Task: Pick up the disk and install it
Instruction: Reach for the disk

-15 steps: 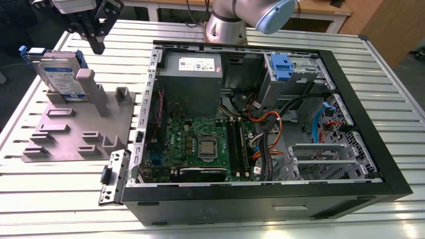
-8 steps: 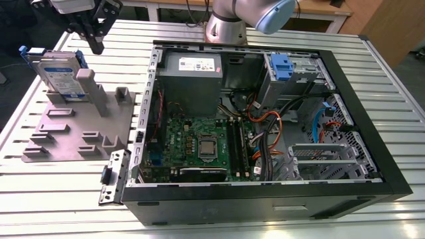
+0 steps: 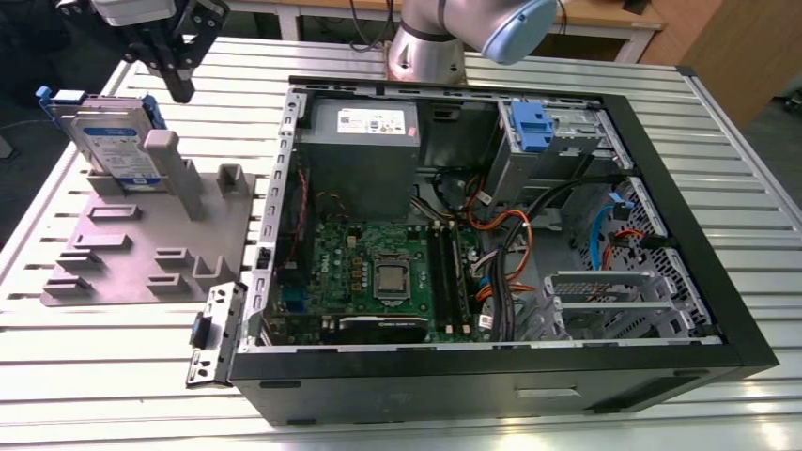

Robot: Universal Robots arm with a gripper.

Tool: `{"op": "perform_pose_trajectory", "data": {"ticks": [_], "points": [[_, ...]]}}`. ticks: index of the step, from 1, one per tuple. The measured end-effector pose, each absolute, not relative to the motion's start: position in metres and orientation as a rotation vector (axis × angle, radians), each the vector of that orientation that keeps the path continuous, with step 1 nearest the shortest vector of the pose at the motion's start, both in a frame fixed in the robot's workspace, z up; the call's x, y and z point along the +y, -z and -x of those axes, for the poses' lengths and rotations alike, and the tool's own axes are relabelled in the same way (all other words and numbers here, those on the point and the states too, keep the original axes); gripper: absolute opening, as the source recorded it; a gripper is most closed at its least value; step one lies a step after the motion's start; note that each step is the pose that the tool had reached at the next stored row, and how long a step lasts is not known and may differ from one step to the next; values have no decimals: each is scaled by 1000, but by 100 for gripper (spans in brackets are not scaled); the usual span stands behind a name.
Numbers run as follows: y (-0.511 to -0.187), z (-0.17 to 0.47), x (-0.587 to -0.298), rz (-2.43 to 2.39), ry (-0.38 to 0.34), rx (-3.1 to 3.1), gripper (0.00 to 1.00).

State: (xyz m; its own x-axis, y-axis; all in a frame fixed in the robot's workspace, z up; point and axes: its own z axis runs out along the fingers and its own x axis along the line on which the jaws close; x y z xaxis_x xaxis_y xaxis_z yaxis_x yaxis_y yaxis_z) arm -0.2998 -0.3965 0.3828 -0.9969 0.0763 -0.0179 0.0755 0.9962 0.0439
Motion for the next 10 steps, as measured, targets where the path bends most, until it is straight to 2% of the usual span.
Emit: {"op": "perform_pose_trajectory", "data": {"ticks": [10], "points": [[-383,302,-396,-119,-67,3119,11]]}}
